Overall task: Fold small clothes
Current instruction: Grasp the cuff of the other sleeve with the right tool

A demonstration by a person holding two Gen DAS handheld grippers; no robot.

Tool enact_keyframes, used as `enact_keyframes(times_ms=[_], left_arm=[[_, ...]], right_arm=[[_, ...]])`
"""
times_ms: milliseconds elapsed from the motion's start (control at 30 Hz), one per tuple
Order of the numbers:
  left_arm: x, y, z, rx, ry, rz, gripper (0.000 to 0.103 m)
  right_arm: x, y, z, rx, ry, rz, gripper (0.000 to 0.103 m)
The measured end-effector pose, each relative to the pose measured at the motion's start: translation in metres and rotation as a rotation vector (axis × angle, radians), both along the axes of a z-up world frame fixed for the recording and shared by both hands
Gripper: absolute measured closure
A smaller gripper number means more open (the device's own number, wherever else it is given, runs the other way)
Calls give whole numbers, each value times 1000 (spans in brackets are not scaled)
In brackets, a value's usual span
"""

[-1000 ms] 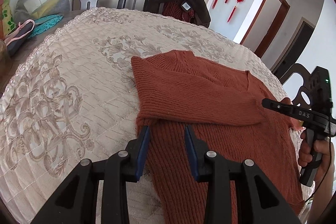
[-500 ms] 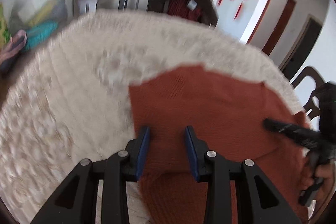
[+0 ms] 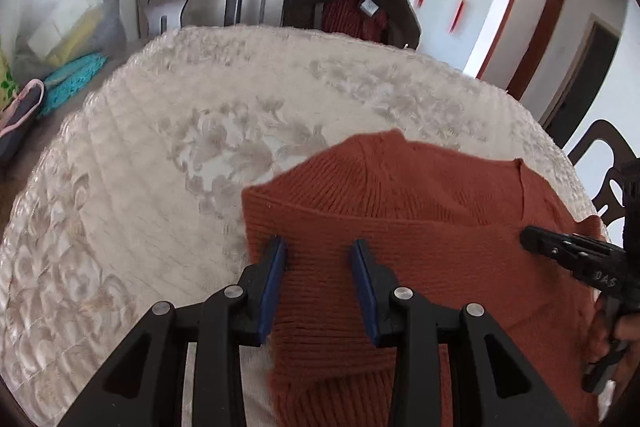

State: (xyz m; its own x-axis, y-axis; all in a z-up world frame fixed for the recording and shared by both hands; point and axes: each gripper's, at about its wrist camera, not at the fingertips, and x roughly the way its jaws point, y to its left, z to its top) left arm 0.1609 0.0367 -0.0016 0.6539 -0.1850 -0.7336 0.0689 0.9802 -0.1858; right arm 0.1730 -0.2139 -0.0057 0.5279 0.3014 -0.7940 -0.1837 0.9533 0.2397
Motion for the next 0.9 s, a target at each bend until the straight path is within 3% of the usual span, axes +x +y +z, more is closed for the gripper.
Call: enact_keyframes(times_ms=[133, 333, 433, 633, 900], left_arm=[[-14, -2, 4, 28, 8, 3, 66], [-50, -20, 13, 114, 3, -15, 65], [-65, -24, 20, 107, -3, -23, 65], [-80, -40, 36, 153, -64, -33, 65], [-83, -69, 34, 169, -65, -98, 65]], right_arm=[[-17, -4, 7, -13, 9, -22, 95], [-62, 1, 8, -59, 10, 46, 95], [-80, -9, 11, -53, 3, 31, 94], [-110, -45, 28, -19, -37, -62, 71], [-135, -101, 30, 28, -40, -244, 67]])
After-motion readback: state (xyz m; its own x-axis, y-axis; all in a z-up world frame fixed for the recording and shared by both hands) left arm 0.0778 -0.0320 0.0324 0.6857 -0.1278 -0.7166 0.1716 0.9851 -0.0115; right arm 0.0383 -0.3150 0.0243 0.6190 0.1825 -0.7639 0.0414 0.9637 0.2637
